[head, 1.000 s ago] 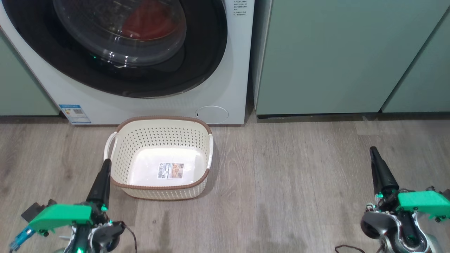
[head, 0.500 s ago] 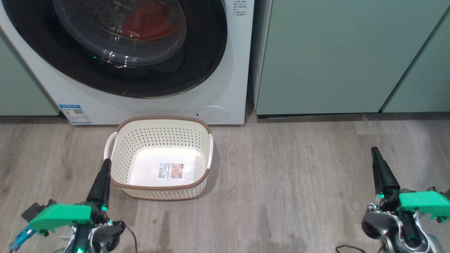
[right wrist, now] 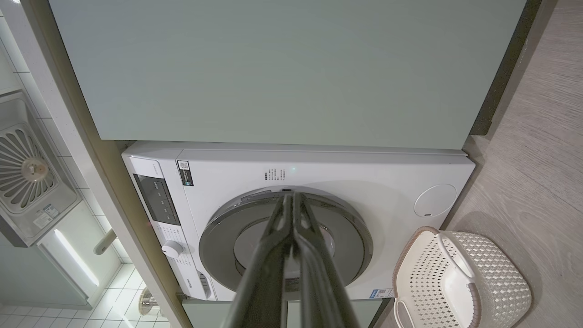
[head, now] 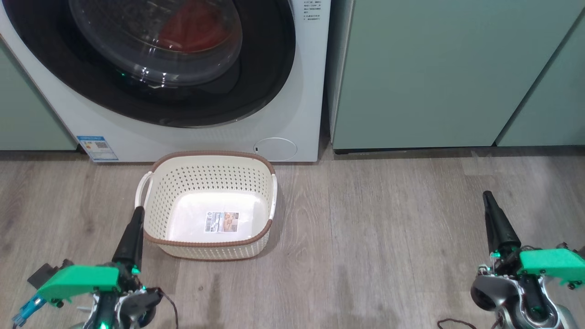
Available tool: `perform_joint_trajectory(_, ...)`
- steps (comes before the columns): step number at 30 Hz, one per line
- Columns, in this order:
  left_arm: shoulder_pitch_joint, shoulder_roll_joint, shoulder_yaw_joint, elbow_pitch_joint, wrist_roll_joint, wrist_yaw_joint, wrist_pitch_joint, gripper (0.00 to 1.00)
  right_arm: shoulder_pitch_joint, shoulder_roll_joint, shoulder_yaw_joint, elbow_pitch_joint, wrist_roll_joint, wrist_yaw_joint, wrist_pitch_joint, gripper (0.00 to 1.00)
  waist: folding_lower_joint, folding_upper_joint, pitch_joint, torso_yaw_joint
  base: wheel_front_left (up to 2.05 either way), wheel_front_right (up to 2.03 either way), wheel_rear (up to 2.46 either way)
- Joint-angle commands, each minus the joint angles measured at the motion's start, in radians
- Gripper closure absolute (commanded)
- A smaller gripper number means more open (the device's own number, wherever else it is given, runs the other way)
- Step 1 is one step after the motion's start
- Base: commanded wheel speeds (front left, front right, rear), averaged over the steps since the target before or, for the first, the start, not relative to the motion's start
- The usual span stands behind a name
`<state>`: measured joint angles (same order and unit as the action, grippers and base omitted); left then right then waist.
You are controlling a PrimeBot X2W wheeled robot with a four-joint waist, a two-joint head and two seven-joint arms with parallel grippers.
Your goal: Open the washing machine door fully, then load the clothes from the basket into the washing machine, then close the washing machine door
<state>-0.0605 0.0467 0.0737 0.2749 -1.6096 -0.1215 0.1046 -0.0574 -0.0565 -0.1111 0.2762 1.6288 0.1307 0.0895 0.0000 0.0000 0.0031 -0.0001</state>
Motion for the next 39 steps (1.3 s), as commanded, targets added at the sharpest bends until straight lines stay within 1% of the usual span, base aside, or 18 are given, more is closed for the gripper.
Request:
perform_joint_trajectory(1, -0.047, 0.006, 0.037, -0.03, -0.002, -0.009, 0.006, 1.0, -0.049, -0.009, 0.018, -0.033, -0.003, 0.0, 0.007, 1.0, 0.0, 0.0, 0.0, 0.0, 0.0, 0.0, 0.0)
perform_joint_trajectory(39, -0.047, 0.005, 0.039, -0.03, 0.0, -0.009, 0.008, 1.0, -0.049, -0.003, 0.009, -0.032, -0.01, 0.0, 0.014, 1.0, 0.0, 0.0, 0.0, 0.0, 0.0, 0.0, 0.0)
